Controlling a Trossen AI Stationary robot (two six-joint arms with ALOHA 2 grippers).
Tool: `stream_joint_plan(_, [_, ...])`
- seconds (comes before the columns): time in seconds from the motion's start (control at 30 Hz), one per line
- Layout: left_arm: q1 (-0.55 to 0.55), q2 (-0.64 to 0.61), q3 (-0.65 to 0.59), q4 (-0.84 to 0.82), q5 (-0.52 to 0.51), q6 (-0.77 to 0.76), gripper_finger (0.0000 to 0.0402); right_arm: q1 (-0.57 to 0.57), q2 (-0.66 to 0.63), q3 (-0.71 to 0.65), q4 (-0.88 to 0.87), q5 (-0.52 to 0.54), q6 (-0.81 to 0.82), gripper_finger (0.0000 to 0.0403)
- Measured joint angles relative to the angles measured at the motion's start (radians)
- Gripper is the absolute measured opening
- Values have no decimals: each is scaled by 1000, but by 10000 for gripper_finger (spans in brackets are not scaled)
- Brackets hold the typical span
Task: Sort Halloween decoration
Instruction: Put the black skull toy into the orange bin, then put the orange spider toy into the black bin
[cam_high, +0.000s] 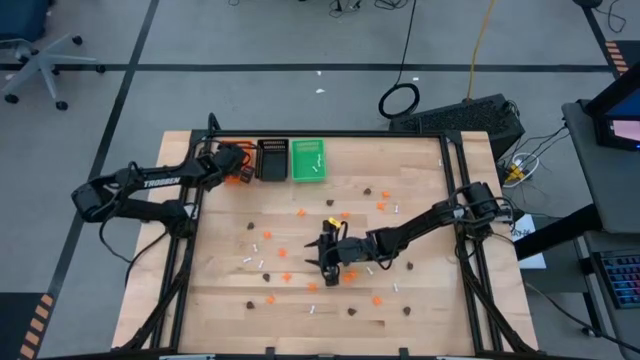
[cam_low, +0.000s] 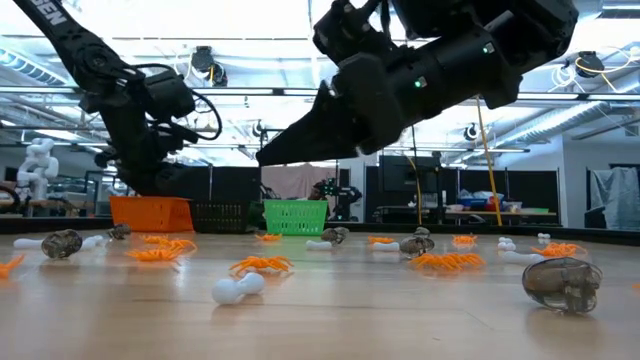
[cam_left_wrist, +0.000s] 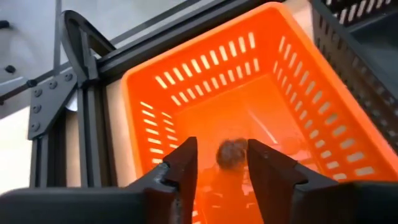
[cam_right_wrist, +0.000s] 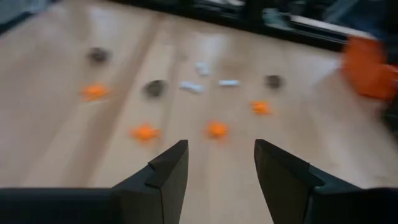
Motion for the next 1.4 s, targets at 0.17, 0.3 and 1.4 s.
stream_joint_plan(0.17, [-1,0,0,-1,-1,2,186,-16,0,0,0,74,17,169])
stream_joint_plan(0.3, [-33,-32,0,-23,31,4,207,-37,0,0,-14,76,53,169])
stream_joint_plan(1.4, [-782,-457,-148,252,-2,10,210,-309,48,0,-39,-150,153,169])
